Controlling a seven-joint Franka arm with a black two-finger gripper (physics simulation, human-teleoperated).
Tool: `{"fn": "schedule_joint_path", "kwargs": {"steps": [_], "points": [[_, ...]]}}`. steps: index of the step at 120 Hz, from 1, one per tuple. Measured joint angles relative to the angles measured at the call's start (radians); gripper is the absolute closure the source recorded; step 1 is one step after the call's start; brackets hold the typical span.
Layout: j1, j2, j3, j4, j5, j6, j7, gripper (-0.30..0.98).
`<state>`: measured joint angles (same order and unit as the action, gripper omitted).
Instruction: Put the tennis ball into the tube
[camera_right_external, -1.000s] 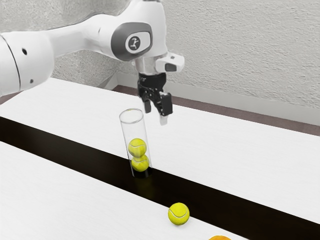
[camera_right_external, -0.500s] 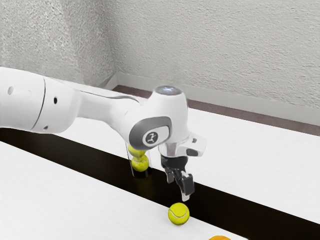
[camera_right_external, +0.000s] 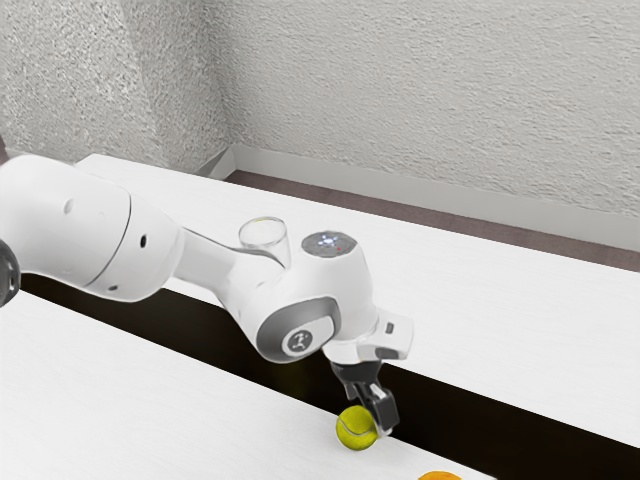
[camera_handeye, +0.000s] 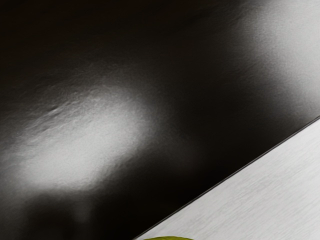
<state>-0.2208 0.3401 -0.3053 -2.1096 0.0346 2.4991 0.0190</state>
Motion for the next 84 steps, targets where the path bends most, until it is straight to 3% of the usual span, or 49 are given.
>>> {"fn": "schedule_joint_path", "kwargs": {"steps": [84], "points": [[-0.005, 0.026, 0.003, -0.041, 0.017, 0.041, -0.04, 0.02]]}}
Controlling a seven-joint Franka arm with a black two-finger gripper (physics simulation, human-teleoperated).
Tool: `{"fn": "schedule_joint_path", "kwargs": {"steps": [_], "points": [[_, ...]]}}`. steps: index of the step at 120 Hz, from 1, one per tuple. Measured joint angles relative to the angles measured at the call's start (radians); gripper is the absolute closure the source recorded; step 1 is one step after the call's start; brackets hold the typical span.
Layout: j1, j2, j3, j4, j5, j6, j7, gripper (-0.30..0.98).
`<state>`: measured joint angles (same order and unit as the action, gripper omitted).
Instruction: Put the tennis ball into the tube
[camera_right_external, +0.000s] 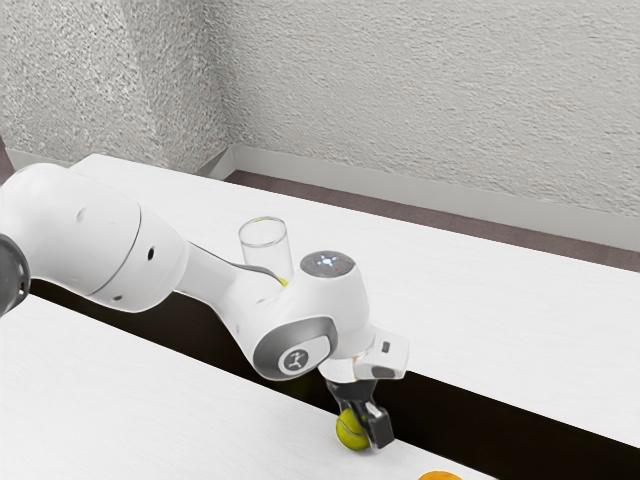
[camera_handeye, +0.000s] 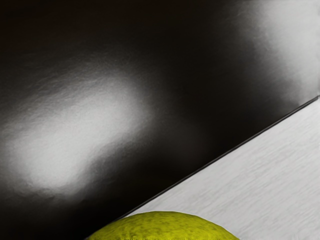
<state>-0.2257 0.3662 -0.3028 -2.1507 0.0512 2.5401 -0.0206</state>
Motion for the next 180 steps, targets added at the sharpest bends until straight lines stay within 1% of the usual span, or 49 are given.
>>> {"fn": "schedule_joint_path", "kwargs": {"steps": [22, 49, 65, 82, 98, 117, 137, 160, 180], "points": [[-0.003, -0.005, -0.001, 0.0, 0.0, -0.008, -0.007, 0.14], [-0.003, -0.008, -0.001, 0.0, -0.001, -0.032, -0.013, 0.25], [-0.003, -0.011, -0.001, 0.002, 0.004, -0.037, -0.02, 0.27], [-0.002, -0.051, 0.004, 0.025, 0.005, -0.073, -0.023, 0.27], [-0.002, -0.076, 0.065, 0.144, 0.0, -0.181, -0.02, 0.26], [0.0, -0.097, 0.159, 0.309, -0.043, -0.333, 0.015, 0.26], [-0.001, -0.1, 0.198, 0.504, -0.055, -0.509, 0.064, 0.27], [0.003, -0.093, 0.278, 0.645, -0.047, -0.668, 0.124, 0.27], [0.006, -0.087, 0.363, 0.684, -0.033, -0.757, 0.178, 0.27]]}}
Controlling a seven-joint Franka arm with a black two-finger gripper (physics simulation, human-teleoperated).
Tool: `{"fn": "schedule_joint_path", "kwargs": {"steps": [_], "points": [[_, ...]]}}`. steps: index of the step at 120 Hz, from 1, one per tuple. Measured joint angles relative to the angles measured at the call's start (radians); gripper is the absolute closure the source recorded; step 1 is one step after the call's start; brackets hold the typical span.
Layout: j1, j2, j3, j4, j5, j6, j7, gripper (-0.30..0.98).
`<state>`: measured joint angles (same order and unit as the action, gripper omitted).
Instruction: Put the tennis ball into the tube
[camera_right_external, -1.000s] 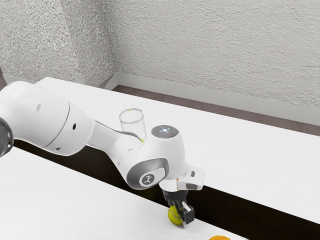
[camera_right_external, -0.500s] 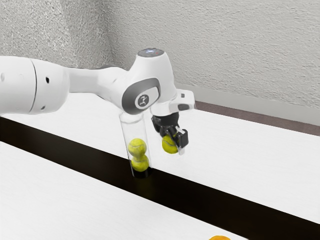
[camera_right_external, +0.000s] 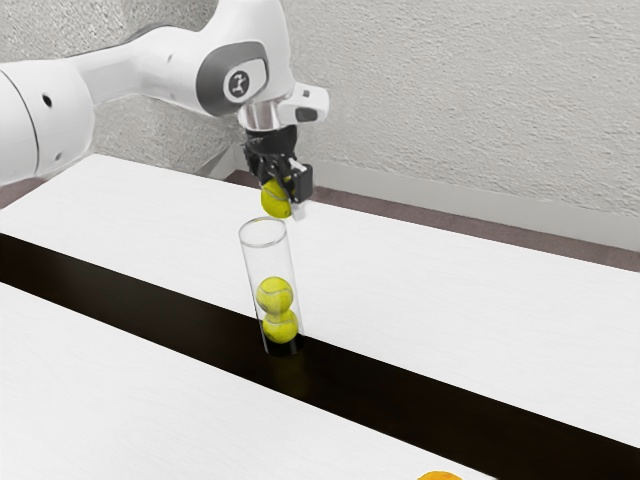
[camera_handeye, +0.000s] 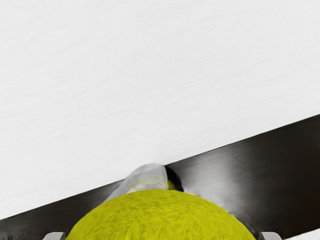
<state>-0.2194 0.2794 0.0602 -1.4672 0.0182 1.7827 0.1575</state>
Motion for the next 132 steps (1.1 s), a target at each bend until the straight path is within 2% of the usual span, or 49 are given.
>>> {"fn": "schedule_joint_path", "kwargs": {"steps": [26, 40, 78, 120, 132], "points": [[0.002, -0.003, 0.061, -0.032, -0.002, -0.04, 0.064, 0.27], [-0.001, -0.04, 0.065, -0.091, -0.003, -0.034, 0.091, 0.27], [-0.005, -0.061, 0.049, -0.099, -0.013, -0.032, 0.14, 0.27], [-0.005, -0.067, 0.043, -0.094, -0.018, -0.037, 0.173, 0.07], [0.0, -0.134, 0.062, -0.103, -0.023, -0.047, 0.176, 0.04]]}}
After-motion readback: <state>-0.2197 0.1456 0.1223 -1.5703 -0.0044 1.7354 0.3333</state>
